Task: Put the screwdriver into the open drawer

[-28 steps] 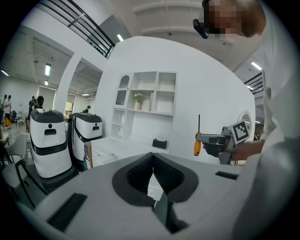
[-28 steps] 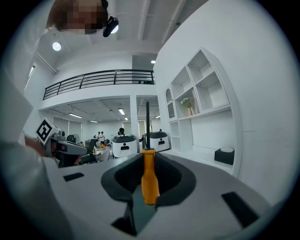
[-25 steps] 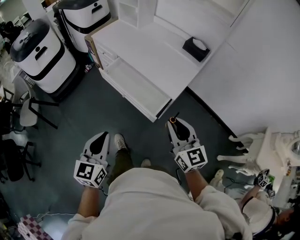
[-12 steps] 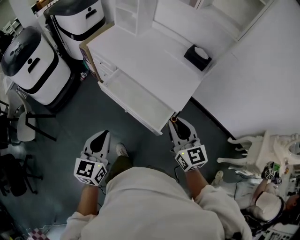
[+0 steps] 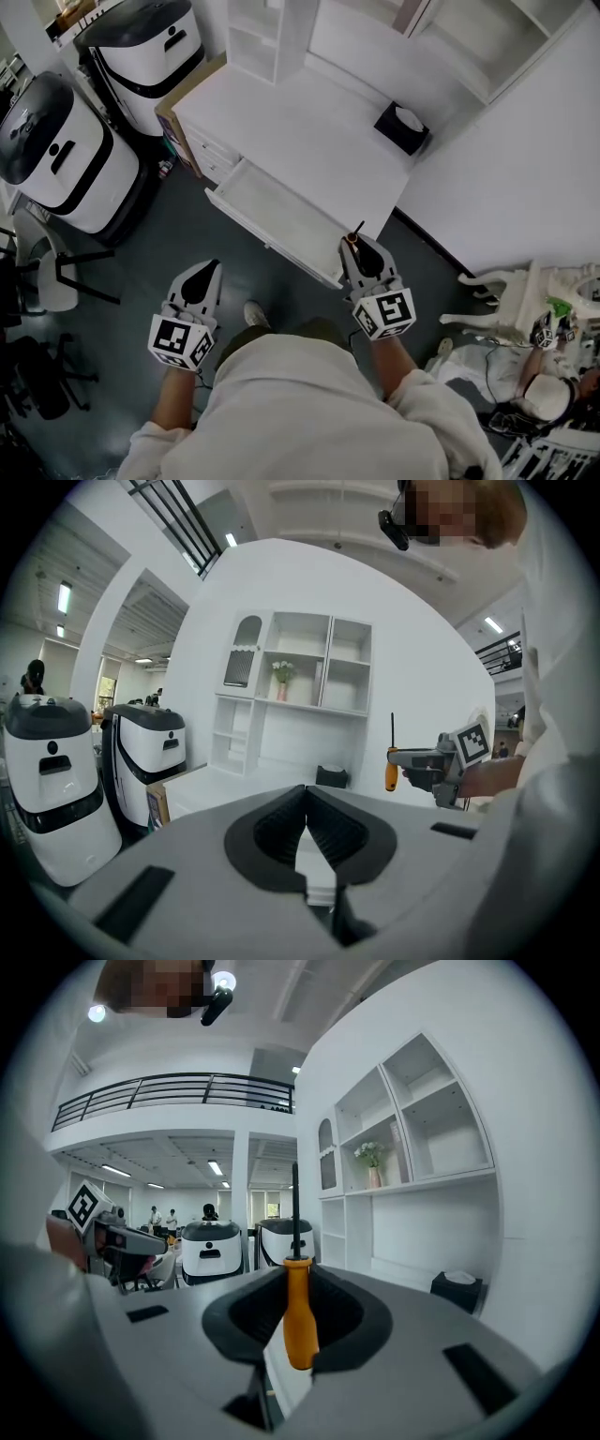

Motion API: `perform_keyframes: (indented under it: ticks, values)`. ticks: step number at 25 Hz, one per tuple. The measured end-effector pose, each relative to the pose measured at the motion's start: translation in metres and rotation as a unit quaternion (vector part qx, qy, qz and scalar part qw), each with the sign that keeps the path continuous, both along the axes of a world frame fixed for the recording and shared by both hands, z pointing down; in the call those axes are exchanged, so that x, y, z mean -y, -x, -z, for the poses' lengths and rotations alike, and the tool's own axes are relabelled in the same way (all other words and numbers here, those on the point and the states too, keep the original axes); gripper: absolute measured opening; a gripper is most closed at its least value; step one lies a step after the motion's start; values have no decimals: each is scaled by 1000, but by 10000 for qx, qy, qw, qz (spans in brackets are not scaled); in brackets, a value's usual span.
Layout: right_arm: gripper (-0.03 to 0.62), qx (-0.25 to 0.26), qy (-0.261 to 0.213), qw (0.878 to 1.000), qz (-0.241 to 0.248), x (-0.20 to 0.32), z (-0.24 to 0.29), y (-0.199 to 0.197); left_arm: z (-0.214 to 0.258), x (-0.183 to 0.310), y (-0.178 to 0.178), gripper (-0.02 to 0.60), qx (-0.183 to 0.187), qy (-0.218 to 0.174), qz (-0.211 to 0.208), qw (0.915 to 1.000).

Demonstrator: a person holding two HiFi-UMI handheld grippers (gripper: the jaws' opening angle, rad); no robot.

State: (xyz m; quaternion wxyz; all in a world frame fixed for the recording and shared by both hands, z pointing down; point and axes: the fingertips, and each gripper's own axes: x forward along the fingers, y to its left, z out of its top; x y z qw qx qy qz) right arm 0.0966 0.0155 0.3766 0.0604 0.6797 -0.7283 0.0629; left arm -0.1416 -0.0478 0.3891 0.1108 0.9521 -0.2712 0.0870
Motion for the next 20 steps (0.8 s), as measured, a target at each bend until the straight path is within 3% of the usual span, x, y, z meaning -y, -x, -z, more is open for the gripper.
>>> perform_keyframes:
  ticks: [6,14,20]
  values:
    - [74,-78,173,9998,75,29,-13,-6,-7,23,-2,5,72,65,46,9999]
    - [74,-240,530,9966,577,74,-47,-21,-16,39,-6,5,130,212,642,9976]
    - [74,-594,911,9887,1032,107,-75,-27,-24,43,-21,5,186,333,840,9957]
